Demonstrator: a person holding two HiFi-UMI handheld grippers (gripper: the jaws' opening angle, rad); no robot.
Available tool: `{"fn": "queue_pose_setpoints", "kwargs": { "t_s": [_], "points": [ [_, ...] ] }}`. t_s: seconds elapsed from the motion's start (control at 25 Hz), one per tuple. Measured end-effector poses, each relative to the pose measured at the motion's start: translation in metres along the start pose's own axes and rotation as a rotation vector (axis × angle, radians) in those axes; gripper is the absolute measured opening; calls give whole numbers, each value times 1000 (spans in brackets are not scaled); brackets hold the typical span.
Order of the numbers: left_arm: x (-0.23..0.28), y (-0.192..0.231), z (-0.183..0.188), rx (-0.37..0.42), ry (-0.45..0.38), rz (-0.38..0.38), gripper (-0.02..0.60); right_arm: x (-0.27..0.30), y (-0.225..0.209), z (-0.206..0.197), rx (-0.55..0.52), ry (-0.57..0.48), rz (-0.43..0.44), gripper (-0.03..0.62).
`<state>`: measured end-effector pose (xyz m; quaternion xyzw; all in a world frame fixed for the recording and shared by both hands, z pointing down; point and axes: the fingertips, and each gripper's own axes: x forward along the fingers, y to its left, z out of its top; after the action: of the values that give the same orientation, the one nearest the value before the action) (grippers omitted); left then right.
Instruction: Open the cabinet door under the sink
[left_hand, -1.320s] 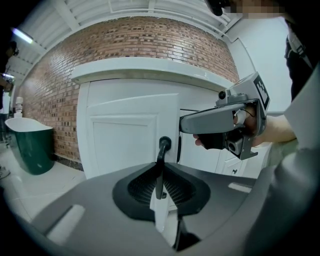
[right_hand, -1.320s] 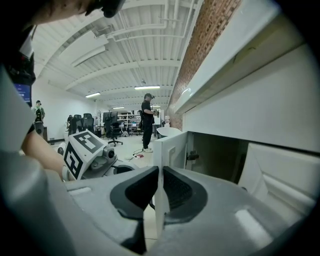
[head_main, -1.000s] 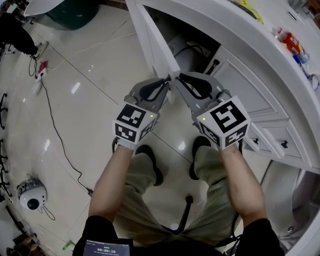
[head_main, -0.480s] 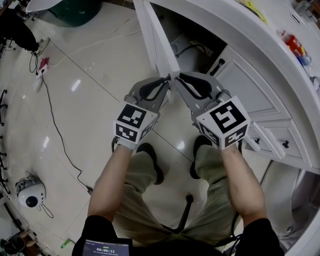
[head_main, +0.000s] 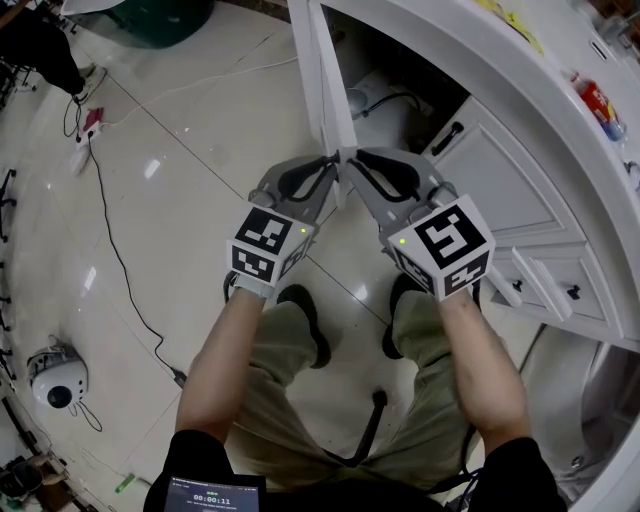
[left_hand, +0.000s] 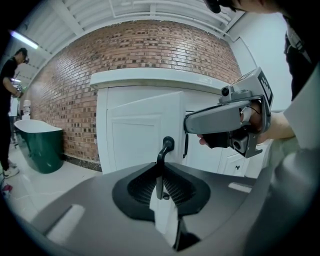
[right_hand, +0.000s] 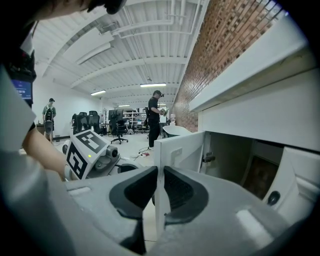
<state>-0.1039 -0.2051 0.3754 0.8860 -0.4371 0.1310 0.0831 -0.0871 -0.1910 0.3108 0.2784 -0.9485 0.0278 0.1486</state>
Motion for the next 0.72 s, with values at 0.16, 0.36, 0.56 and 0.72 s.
{"fn": "queue_pose_setpoints", "kwargs": {
  "t_s": [0.16,0.36,0.56,0.72],
  "points": [
    [-10,10,-1,-15,-15,18,58,9,11,4,-16,-1,15,34],
    [-19,19,-5,-1,-17,30,54,18,22,6,-27,-5,32,35],
    [-29,33,-8,-3,-26,64,44,31,33,11,-31,-14,50,35],
    [-36,47,-11,-11,-31,103,40,44,43,14,-37,-18,55,35]
  ]
}}
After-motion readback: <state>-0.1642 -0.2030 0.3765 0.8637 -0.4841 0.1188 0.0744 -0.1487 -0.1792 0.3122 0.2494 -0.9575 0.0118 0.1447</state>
